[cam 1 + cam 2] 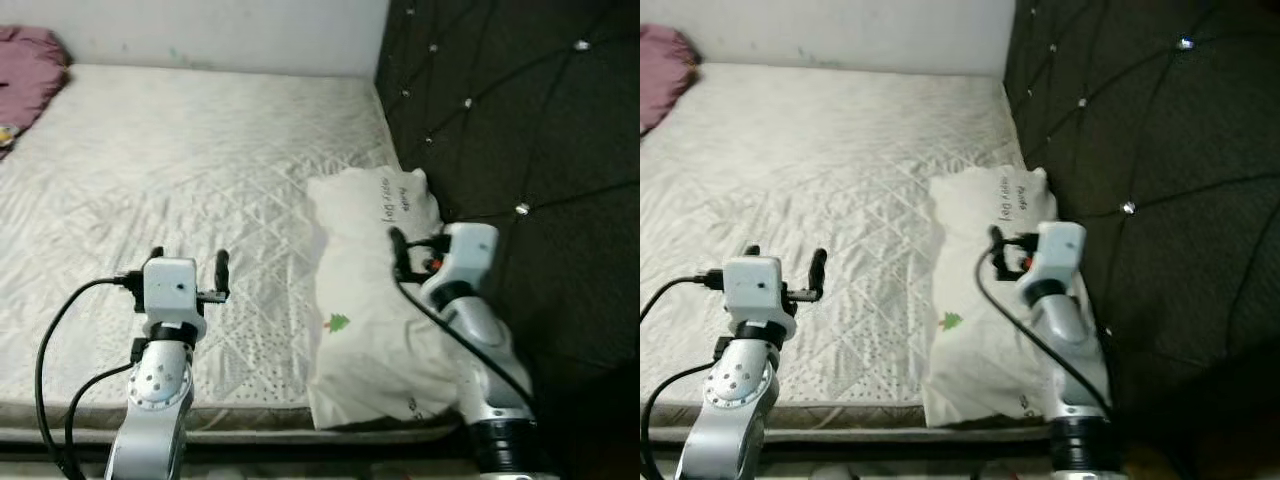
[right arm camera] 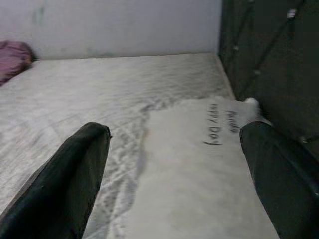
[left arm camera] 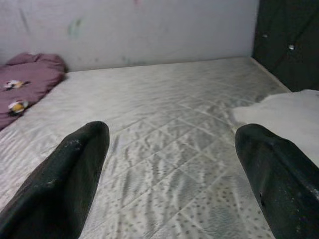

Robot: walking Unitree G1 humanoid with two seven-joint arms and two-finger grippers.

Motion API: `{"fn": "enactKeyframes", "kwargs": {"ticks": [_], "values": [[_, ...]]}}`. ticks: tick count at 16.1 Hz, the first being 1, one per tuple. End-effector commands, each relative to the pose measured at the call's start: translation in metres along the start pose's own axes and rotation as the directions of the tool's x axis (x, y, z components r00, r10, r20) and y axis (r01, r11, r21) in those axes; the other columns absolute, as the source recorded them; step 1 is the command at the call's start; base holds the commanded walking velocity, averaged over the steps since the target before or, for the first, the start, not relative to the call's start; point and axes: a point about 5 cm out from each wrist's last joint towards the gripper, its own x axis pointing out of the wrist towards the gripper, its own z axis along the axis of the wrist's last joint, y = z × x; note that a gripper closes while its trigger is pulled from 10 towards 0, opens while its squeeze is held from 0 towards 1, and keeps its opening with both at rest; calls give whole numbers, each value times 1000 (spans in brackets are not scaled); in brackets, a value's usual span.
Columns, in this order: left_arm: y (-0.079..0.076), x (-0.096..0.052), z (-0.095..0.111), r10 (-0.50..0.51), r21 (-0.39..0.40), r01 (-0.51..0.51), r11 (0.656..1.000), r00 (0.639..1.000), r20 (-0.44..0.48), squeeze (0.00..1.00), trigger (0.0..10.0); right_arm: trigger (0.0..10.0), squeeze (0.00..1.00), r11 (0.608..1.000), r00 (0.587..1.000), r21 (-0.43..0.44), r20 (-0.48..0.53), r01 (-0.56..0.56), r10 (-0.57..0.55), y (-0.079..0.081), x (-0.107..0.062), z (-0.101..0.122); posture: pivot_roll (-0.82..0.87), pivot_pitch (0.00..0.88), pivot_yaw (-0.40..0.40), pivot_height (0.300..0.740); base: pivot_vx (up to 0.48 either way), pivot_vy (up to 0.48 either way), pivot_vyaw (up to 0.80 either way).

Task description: Clean up the room

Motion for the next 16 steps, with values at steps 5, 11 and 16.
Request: {"fn": "enactKeyframes", "kwargs": {"ticks": [5,11,16], "values": [[-2,1,0,-2,-31,2,1000,1000,-20,0,10000,10000,0,999,998,-7,-46,34,-34,-2,-2,-9,22,0,-36,740,0,414,0],[-8,1,2,-28,-89,27,996,999,-17,0,10000,10000,0,998,999,-52,-30,-23,21,6,4,-4,19,0,-36,740,0,442,-472],[-10,2,3,-33,-111,31,993,999,-21,0,10000,10000,0,999,999,-51,-39,-19,17,4,7,-5,21,0,-48,740,0,476,0]]}}
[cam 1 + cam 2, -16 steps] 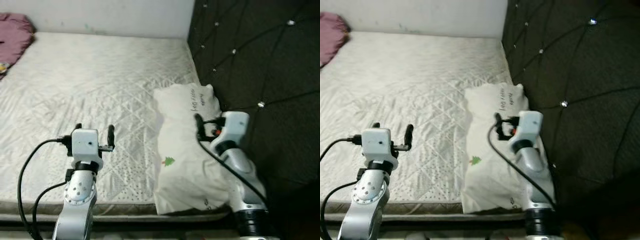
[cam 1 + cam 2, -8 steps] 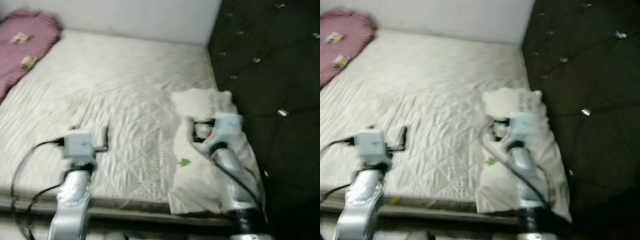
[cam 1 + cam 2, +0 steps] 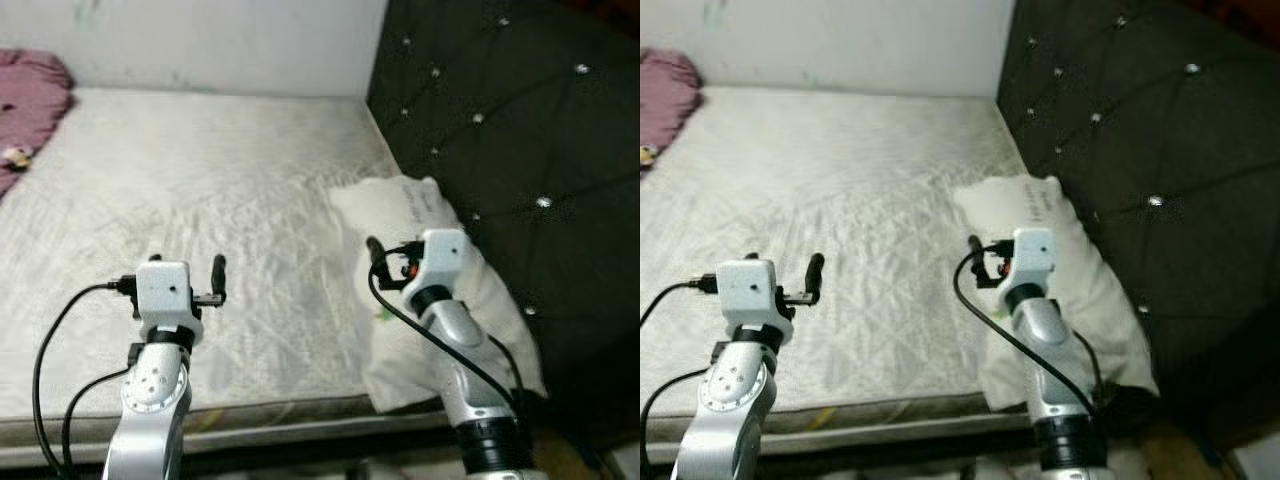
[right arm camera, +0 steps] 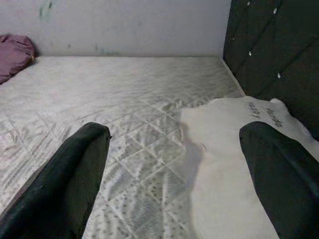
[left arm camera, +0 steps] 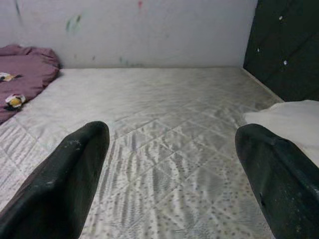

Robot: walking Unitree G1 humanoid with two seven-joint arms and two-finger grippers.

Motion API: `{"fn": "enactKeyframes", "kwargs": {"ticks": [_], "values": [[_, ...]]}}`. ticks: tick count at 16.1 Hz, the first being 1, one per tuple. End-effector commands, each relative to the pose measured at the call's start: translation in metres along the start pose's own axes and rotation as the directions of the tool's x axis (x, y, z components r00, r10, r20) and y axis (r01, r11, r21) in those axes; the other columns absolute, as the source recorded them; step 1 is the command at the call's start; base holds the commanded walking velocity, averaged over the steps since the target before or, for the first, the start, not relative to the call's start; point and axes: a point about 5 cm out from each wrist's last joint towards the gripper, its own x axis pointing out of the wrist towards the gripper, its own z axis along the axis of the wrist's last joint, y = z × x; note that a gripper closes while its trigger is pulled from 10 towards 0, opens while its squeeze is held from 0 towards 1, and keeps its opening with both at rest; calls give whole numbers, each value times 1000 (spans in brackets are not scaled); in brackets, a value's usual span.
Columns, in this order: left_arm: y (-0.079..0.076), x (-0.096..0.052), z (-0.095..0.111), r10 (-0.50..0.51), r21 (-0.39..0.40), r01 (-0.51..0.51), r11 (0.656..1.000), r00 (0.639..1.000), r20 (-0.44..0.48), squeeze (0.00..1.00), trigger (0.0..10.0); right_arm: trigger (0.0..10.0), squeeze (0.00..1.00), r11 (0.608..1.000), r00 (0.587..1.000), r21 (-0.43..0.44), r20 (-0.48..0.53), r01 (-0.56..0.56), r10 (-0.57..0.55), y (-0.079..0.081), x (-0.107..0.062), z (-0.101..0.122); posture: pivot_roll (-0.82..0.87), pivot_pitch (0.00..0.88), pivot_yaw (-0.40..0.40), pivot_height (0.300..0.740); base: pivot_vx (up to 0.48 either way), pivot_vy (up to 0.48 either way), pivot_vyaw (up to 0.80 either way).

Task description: Clean up the room

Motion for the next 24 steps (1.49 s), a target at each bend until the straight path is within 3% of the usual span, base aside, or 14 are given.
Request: {"fn": "enactKeyframes", "kwargs": {"ticks": [1,4,9,24], "values": [[-10,3,8,-29,-27,29,999,999,22,0,10000,10000,0,1000,1000,-8,-12,12,-12,-7,-1,-2,26,0,-51,740,0,476,0],[-12,3,9,-36,-28,37,999,999,26,0,10000,10000,0,1000,1000,-2,-16,11,-11,-5,0,-4,25,0,-48,740,0,472,0],[-1,-1,1,-5,7,5,1000,1000,-3,0,10000,10000,0,1000,1000,-6,-14,15,-15,-7,-3,-4,27,0,-55,740,0,476,0],[0,1,2,-16,28,16,999,1000,7,0,10000,10000,0,999,1000,-36,-23,11,-12,-2,4,-4,25,0,-57,740,0,475,0]]}}
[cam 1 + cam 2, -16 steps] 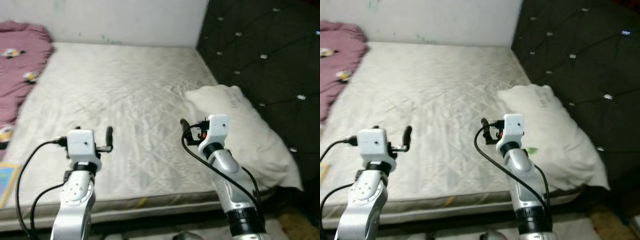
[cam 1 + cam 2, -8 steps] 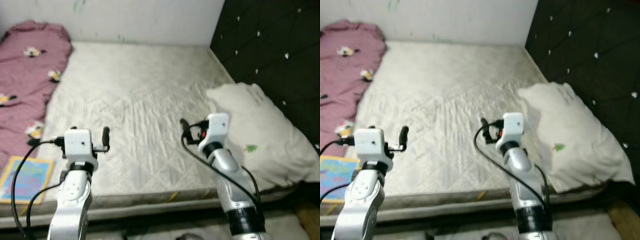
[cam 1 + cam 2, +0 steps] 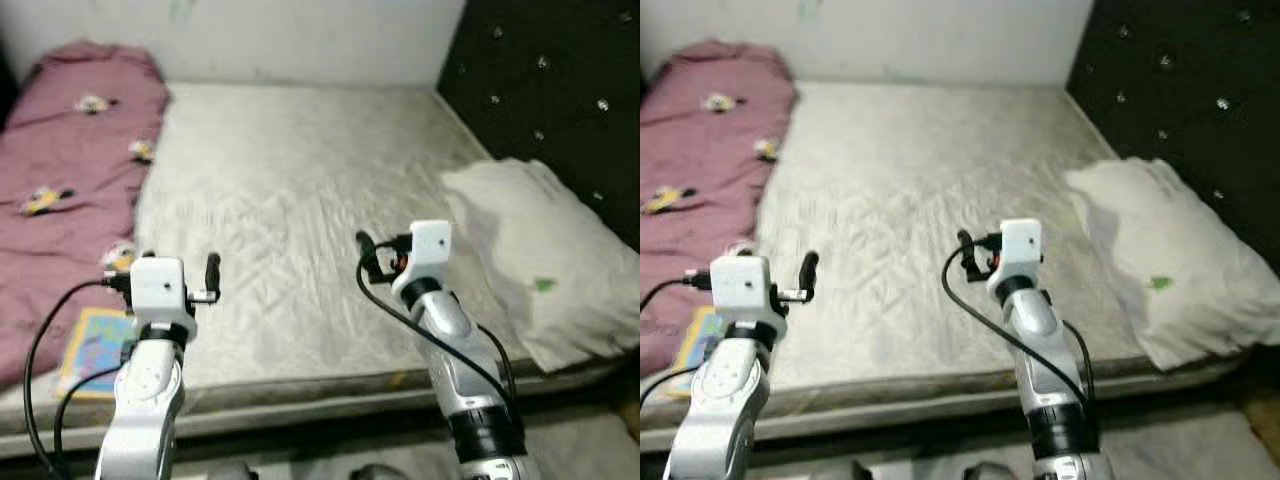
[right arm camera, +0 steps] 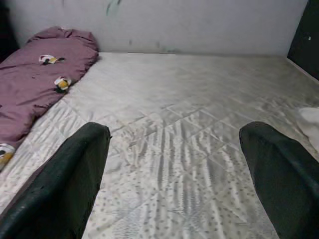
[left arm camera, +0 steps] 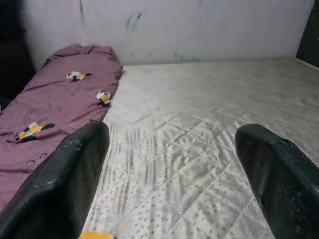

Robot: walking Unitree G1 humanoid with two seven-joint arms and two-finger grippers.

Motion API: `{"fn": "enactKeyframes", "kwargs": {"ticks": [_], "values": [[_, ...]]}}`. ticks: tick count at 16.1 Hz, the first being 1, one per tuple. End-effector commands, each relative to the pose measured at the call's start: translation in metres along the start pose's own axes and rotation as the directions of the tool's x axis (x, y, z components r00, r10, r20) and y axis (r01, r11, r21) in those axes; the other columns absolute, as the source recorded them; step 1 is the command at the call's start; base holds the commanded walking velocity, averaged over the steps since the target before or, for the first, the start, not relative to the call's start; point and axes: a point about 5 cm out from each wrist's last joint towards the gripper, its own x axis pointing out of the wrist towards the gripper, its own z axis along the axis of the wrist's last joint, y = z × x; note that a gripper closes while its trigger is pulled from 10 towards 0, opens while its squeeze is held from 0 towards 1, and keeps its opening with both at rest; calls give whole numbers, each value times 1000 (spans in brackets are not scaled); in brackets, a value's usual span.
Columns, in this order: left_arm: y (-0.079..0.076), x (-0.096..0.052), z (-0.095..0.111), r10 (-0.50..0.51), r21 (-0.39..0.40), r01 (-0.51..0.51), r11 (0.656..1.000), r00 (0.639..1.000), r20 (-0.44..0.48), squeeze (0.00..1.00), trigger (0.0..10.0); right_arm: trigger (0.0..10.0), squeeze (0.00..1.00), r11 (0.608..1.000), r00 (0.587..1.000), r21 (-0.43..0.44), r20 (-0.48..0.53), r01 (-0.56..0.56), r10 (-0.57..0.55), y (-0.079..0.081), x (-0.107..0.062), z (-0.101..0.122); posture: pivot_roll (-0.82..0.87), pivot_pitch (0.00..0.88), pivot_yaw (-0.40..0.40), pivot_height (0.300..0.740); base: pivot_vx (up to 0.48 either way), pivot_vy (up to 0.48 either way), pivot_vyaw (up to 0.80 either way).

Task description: Clean up the room

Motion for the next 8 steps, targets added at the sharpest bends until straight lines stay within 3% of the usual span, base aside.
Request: {"fn": "enactKeyframes", "kwargs": {"ticks": [1,8], "values": [[-8,0,3,-27,-9,27,1000,1000,10,0,10000,10000,0,999,999,-11,-15,41,-41,-13,-3,-3,25,0,-57,740,0,476,0],[-6,1,3,-10,7,10,1000,1000,15,0,10000,10000,0,999,999,-13,-21,43,-43,-11,-2,-4,27,0,-62,740,0,476,0]]}}
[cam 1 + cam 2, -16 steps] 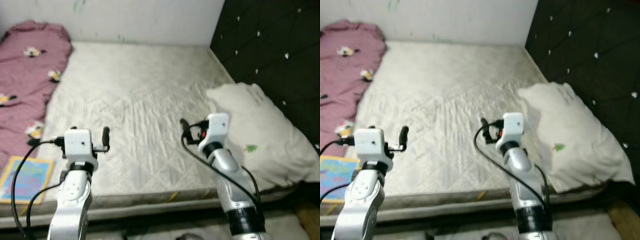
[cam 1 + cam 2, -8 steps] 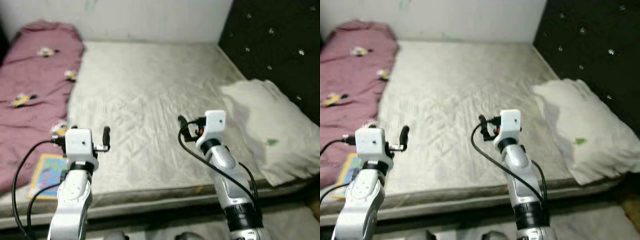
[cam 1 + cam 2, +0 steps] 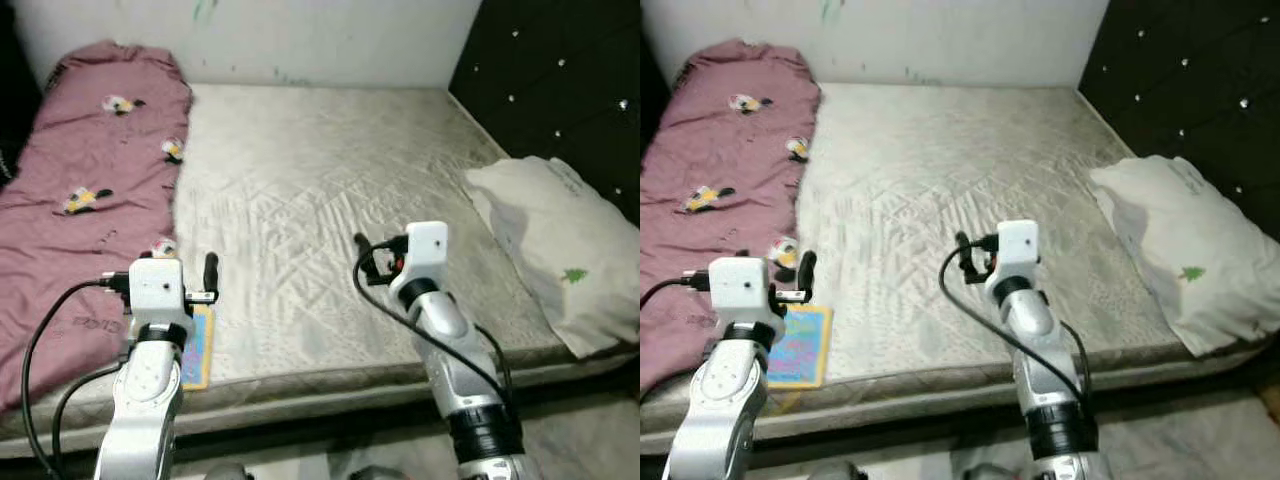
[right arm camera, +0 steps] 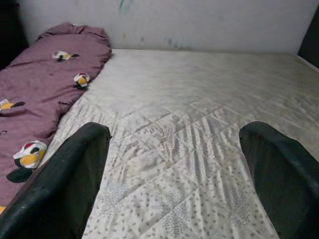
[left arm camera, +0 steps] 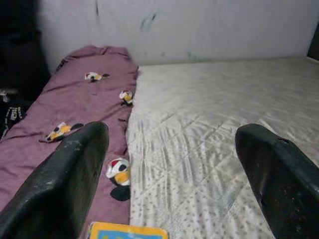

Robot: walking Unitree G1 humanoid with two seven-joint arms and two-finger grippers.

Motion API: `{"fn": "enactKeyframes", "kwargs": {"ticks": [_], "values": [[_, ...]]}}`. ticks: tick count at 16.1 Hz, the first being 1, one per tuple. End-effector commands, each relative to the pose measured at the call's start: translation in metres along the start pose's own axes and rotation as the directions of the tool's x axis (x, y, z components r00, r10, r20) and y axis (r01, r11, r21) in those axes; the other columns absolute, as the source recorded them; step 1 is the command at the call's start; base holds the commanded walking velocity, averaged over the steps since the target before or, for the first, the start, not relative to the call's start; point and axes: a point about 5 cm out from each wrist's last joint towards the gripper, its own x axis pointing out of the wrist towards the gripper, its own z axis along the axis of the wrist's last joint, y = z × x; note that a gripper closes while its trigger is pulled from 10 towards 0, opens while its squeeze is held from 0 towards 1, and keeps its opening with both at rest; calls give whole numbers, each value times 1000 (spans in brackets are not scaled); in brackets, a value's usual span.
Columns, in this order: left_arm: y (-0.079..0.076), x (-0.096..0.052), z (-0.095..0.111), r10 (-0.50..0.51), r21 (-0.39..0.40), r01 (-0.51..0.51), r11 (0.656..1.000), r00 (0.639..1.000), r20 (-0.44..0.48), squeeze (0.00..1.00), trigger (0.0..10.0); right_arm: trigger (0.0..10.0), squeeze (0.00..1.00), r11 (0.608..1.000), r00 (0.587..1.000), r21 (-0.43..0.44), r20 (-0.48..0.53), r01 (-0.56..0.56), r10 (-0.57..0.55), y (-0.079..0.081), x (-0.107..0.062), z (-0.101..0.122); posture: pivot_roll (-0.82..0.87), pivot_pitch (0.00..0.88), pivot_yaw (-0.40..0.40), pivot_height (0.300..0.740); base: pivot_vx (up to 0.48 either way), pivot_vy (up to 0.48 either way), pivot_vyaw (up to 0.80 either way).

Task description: Clean up the room

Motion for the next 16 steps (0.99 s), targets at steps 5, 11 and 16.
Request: {"fn": "enactKeyframes", "kwargs": {"ticks": [5,11,16], "values": [[-10,0,5,-36,-13,36,999,999,28,0,10000,10000,0,999,999,-19,-13,40,-40,-13,-3,-2,34,0,-78,740,0,460,0],[-6,1,7,-6,31,5,1000,999,52,0,10000,10000,0,999,999,-17,-14,40,-40,-12,-3,-3,34,0,-64,740,0,441,0],[-7,1,7,-17,33,15,999,998,52,0,10000,10000,0,999,999,-17,-12,39,-39,-11,-2,-2,30,0,-65,740,0,442,0]]}}
